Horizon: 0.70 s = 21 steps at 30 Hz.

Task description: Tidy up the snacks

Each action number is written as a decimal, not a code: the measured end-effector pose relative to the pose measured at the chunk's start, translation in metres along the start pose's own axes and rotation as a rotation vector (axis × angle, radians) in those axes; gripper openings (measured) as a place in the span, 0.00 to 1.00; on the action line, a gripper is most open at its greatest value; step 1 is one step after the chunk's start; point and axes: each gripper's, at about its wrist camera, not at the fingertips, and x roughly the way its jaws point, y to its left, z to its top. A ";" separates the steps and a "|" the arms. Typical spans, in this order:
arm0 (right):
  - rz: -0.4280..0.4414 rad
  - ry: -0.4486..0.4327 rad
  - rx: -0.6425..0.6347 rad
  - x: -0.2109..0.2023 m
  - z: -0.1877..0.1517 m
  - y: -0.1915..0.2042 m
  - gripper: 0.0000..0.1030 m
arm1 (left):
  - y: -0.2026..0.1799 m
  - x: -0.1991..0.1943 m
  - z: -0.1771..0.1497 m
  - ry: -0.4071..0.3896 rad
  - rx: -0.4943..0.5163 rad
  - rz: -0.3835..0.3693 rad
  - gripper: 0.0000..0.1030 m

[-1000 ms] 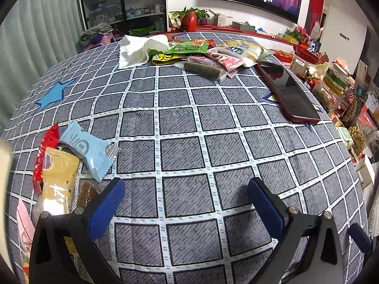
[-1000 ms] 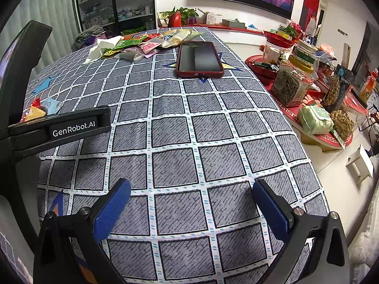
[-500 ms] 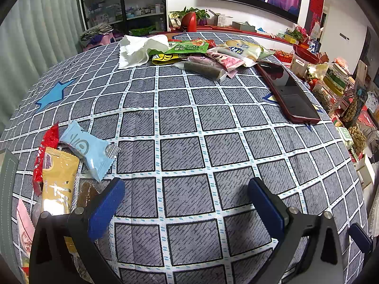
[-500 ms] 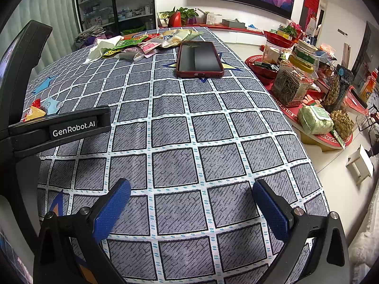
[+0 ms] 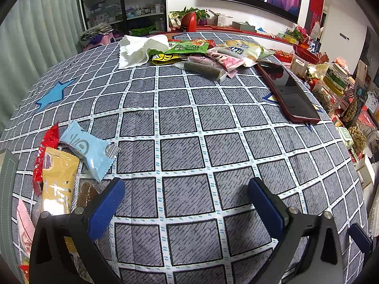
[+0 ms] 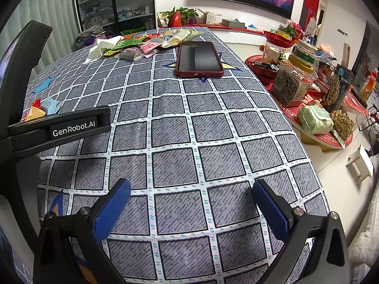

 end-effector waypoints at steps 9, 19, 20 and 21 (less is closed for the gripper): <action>0.000 0.000 0.000 0.000 0.000 0.000 1.00 | 0.000 0.000 0.000 0.000 0.001 0.001 1.00; 0.000 0.000 0.000 0.000 0.000 0.000 1.00 | -0.008 -0.002 0.000 0.063 0.018 0.033 1.00; 0.000 0.000 0.000 0.000 0.000 0.000 1.00 | -0.006 -0.002 0.001 0.107 0.024 -0.001 1.00; 0.000 0.000 0.000 0.000 0.000 0.000 1.00 | -0.004 -0.003 0.001 0.150 0.033 -0.019 1.00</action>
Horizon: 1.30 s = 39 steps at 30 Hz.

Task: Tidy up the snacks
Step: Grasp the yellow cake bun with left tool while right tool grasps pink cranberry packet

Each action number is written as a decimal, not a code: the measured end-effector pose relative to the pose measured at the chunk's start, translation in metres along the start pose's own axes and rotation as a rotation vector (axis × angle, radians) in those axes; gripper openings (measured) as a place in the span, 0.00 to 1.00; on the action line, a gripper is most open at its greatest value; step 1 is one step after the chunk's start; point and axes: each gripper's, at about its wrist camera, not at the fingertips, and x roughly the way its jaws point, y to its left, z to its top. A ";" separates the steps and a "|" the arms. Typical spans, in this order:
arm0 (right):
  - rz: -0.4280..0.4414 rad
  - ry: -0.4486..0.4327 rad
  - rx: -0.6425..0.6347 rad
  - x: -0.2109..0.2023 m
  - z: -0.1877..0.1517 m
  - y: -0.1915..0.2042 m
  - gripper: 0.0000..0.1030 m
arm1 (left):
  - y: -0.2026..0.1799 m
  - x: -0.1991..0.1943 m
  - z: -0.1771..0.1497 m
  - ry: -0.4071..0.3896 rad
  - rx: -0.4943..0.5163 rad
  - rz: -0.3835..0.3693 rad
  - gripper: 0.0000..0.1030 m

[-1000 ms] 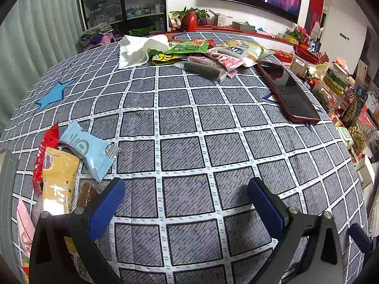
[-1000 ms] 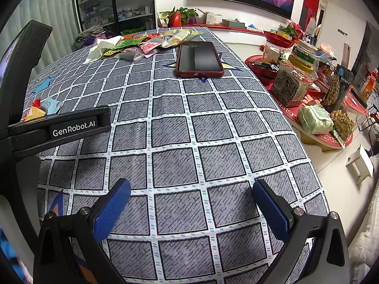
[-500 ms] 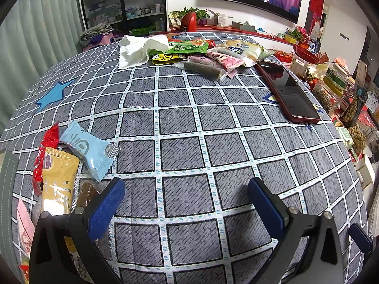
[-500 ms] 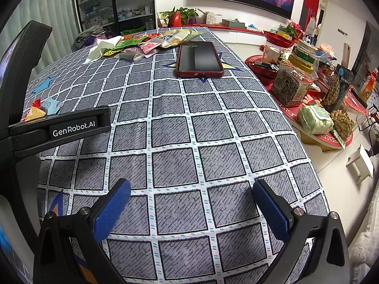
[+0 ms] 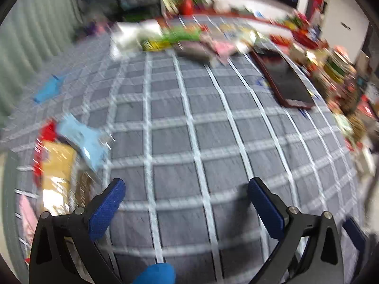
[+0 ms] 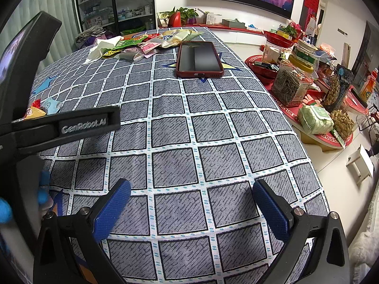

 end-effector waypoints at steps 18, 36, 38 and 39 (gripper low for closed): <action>0.000 0.000 0.000 0.000 0.000 0.000 1.00 | 0.119 -0.123 -0.088 -0.341 0.051 -0.054 1.00; 0.000 0.000 -0.001 0.000 0.000 0.000 1.00 | 0.225 -0.104 -0.144 -0.248 -0.019 -0.074 1.00; 0.000 0.001 -0.001 0.000 0.000 0.000 1.00 | 0.212 -0.101 -0.147 -0.193 0.022 -0.039 1.00; -0.001 0.001 -0.001 0.000 0.000 0.000 1.00 | 0.206 -0.098 -0.148 -0.159 0.033 -0.027 1.00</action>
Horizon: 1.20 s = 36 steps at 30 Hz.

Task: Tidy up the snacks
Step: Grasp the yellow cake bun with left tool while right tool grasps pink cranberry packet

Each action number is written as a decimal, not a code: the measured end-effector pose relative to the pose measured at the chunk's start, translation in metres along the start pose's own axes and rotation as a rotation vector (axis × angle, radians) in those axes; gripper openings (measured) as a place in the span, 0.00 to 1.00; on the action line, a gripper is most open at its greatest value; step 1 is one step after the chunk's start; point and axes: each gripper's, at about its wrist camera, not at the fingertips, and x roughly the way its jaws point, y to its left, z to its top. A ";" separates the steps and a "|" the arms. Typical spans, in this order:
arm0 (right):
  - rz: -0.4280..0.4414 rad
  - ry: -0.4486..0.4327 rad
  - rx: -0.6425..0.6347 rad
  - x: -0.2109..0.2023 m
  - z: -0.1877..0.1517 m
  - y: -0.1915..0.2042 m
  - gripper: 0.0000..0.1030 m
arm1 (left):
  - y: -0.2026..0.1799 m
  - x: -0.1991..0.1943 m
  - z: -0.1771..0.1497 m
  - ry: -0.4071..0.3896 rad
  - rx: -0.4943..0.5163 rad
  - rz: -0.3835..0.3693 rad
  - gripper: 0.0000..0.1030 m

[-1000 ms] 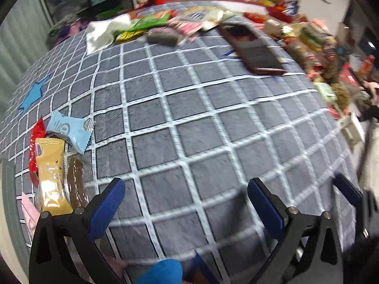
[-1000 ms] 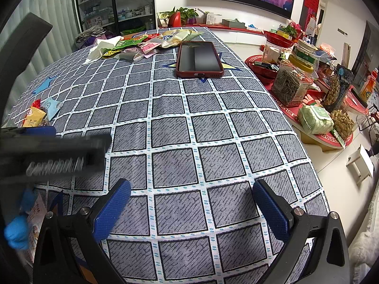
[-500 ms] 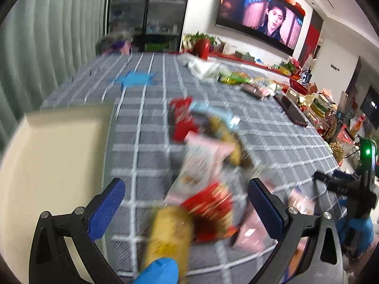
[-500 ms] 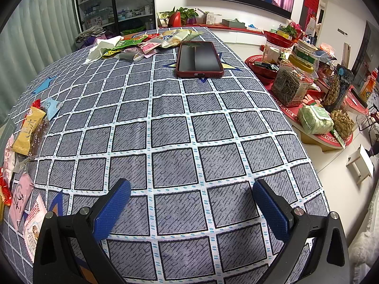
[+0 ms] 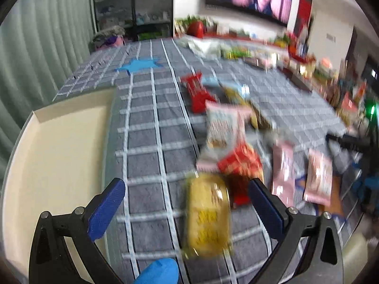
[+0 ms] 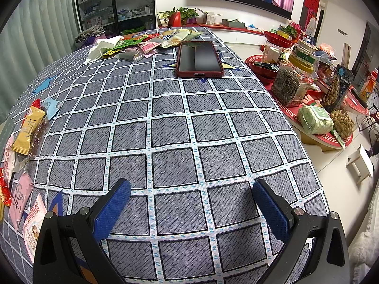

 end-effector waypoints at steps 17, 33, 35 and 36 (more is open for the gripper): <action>0.141 0.263 0.014 -0.029 -0.017 0.114 1.00 | -0.019 0.022 -0.006 0.123 -0.018 0.053 1.00; 0.087 0.218 -0.109 -0.050 -0.056 0.122 1.00 | -0.027 0.021 -0.003 0.108 -0.005 0.022 0.89; 0.095 0.210 -0.136 -0.056 -0.058 0.126 0.95 | -0.031 0.015 -0.003 0.091 0.021 -0.002 0.68; 0.098 0.205 -0.146 -0.058 -0.053 0.129 0.84 | -0.033 0.012 -0.002 0.086 0.026 -0.004 0.50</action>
